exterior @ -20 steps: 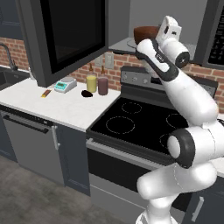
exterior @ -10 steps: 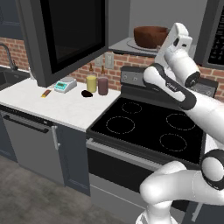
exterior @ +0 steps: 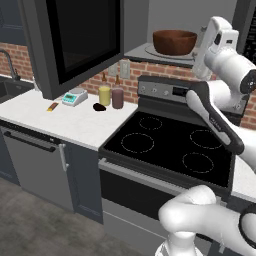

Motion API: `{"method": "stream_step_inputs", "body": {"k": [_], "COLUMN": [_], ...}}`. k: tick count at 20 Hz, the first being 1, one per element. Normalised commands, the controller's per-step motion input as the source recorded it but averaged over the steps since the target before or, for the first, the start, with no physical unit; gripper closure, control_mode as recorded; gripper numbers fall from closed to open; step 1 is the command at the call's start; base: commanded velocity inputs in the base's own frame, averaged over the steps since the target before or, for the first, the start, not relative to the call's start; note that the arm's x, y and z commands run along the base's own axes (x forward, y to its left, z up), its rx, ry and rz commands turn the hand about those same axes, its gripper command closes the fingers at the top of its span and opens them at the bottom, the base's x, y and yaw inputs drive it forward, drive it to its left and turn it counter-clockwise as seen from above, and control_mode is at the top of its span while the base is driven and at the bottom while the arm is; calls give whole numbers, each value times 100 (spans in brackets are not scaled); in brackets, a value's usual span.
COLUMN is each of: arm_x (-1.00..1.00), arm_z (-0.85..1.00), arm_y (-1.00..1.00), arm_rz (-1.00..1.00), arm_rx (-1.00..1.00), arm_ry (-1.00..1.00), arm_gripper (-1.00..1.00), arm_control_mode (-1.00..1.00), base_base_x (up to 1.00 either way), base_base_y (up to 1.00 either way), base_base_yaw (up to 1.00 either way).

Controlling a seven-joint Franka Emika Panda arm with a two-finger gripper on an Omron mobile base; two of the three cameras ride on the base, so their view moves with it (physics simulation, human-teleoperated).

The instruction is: Pick the corn from the sink and place it in the bowl. Then pick the bowl and place it in the microwave. Then close the microwave door and press the start button.

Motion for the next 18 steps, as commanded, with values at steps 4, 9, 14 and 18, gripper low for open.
{"method": "stream_step_inputs", "body": {"k": [4, 9, 14, 18], "arm_x": [-100, -100, -100, -96], "arm_z": [49, -10, -35, -44], "arm_y": [33, 48, 63, 77], "arm_rz": [0, 0, 0, 0], "arm_rx": [-12, -11, 0, 6], "arm_ry": [33, 14, -10, -19], "arm_gripper": [-100, -100, -100, -100], "arm_control_mode": [-100, -100, -100, -100], "base_base_x": [0, 0, 0, 0], "base_base_y": [0, 0, 0, 0], "base_base_yaw": [0, 0, 0, 0]}}
